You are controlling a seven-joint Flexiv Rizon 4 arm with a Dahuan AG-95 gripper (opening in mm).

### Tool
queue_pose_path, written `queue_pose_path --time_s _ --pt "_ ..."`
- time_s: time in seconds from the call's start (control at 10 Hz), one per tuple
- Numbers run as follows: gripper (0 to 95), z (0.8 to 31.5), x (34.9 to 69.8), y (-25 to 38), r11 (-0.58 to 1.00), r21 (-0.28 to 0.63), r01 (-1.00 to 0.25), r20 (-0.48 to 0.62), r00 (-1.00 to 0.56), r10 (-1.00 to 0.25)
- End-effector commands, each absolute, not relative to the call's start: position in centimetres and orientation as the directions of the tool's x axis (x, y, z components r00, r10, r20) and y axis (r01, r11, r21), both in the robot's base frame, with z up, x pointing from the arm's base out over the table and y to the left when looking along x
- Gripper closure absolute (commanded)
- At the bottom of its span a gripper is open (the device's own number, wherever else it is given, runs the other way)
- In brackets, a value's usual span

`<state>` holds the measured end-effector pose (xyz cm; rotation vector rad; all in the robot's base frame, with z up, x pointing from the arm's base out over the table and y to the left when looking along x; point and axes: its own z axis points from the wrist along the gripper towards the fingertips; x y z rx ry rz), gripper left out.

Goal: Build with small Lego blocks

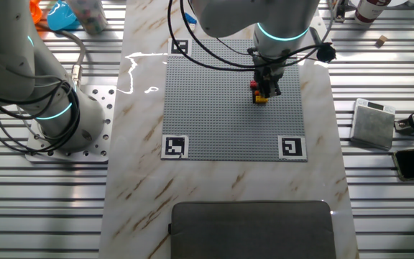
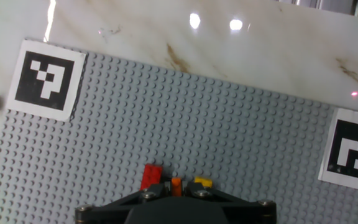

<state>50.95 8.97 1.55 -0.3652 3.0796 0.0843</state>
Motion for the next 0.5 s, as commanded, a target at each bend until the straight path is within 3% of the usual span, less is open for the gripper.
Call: queue_pose_path --time_s 0.1,0.2,0.3,0.5 --pt "95.0 1.61 50.87 8.87 0.969 0.046 -0.244 -0.05 -0.969 -0.242" --pt "95.0 1.61 50.87 8.87 0.966 0.047 -0.252 -0.056 -0.967 -0.25" --pt "76.0 1.61 50.87 8.87 0.965 0.047 -0.26 -0.062 -0.965 -0.257" --pt "76.0 1.61 50.87 8.87 0.962 0.043 -0.271 -0.07 -0.961 -0.267"
